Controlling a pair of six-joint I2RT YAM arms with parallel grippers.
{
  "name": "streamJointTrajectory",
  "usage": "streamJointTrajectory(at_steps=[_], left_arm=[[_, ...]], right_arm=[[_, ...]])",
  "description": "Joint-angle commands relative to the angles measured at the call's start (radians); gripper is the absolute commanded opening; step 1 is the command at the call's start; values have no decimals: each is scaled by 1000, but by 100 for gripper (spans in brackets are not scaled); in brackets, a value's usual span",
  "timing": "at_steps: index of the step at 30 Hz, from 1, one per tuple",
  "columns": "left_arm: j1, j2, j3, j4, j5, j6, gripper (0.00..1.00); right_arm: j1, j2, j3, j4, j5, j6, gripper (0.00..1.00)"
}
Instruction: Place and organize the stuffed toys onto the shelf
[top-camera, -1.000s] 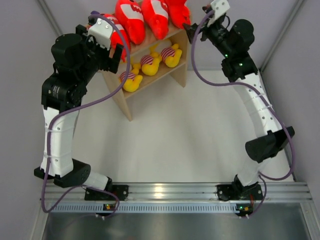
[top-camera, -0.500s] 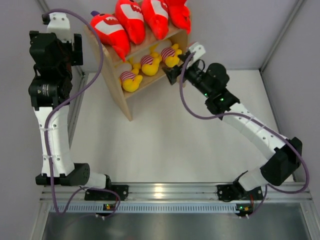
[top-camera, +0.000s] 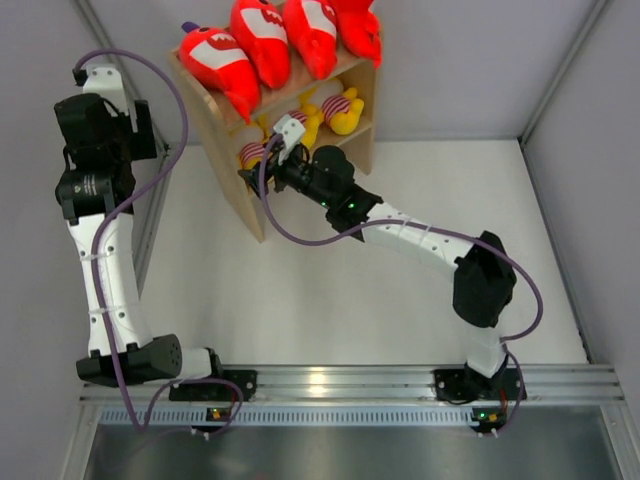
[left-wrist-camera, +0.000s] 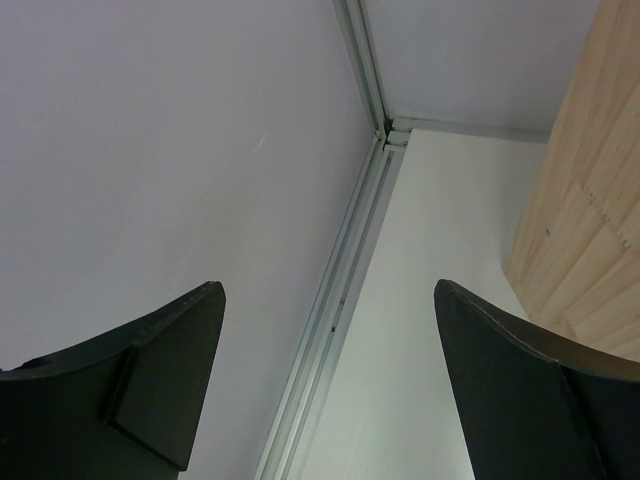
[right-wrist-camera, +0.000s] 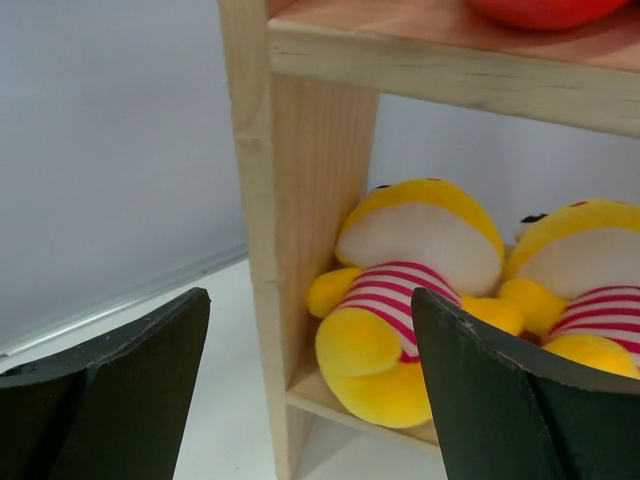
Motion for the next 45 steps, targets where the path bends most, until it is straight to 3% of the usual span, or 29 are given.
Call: streamJointTrajectory(at_steps=[1, 13, 25, 36, 42, 45], left_arm=[[21, -49, -22, 57, 15, -15, 92], [28, -66, -56, 63, 35, -1, 92], [28, -80, -64, 66, 38, 10, 93], [28, -86, -70, 65, 43, 19, 93], [28, -89, -76, 66, 49, 20, 93], [28, -88, -76, 66, 51, 20, 93]], right_arm=[[43, 48, 100, 101, 20, 13, 82], [90, 230, 272, 95, 135, -7, 74], [110, 238, 260, 116, 139, -33, 23], [123, 209, 220, 156, 156, -10, 15], [130, 199, 209, 154, 156, -10, 0], [146, 188, 206, 151, 145, -7, 0]])
